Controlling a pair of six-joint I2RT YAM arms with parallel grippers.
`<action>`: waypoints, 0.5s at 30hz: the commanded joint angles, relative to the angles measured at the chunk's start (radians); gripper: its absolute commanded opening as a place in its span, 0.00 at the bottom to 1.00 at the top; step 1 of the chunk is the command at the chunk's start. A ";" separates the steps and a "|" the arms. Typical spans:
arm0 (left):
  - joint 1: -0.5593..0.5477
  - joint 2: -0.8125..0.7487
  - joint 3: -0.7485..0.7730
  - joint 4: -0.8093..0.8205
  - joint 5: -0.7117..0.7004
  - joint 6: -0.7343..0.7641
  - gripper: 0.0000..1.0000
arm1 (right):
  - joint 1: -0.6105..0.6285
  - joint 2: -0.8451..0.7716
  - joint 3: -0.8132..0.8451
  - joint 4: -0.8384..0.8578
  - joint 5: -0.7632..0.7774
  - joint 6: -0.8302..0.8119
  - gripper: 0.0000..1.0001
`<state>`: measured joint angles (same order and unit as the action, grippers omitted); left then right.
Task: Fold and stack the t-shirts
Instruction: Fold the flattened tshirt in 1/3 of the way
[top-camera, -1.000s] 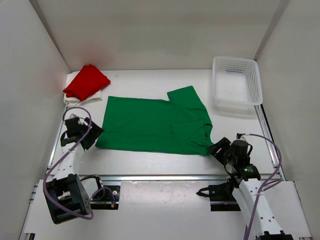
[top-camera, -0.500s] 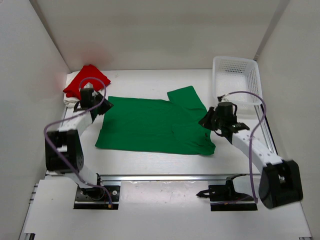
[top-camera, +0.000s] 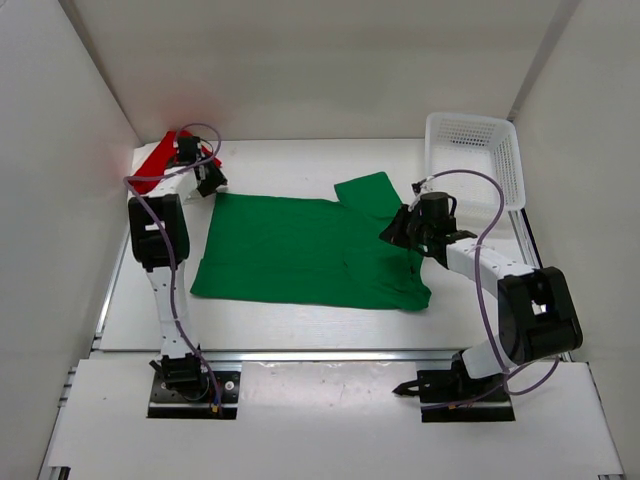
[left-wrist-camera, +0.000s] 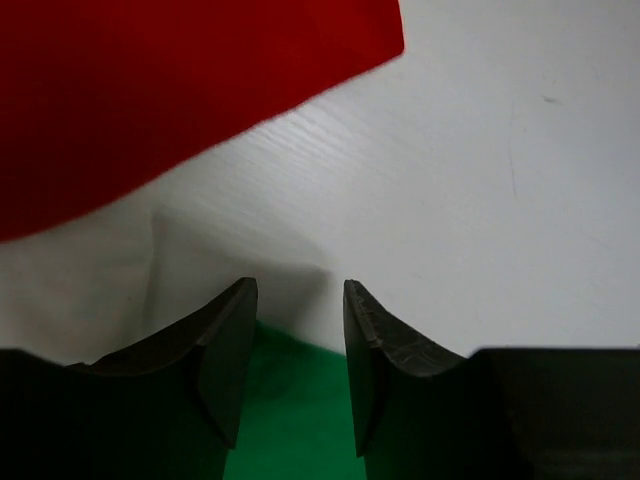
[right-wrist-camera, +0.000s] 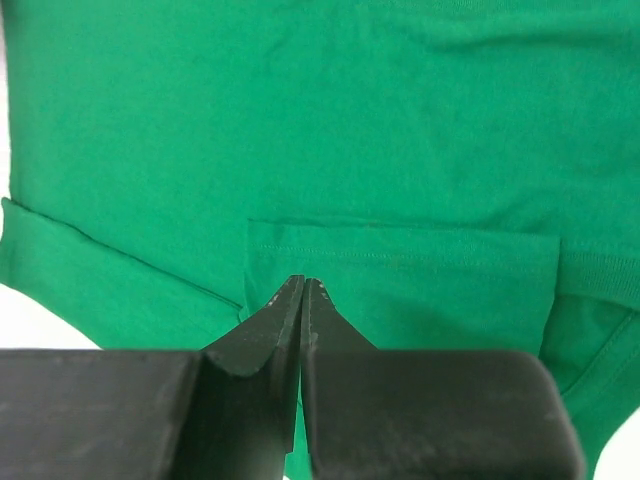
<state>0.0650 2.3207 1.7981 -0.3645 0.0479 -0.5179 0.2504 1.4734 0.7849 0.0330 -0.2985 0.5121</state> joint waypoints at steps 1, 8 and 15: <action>-0.007 0.020 0.125 -0.145 -0.074 0.047 0.52 | -0.011 0.007 -0.009 0.077 -0.036 -0.024 0.00; 0.001 -0.020 0.037 -0.108 -0.088 0.036 0.52 | -0.019 0.004 -0.021 0.094 -0.048 -0.021 0.00; -0.017 -0.087 -0.080 -0.060 -0.106 0.090 0.44 | -0.014 0.011 -0.018 0.122 -0.065 -0.012 0.00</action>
<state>0.0624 2.2833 1.7508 -0.3931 -0.0257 -0.4683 0.2348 1.4746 0.7589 0.0902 -0.3489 0.5041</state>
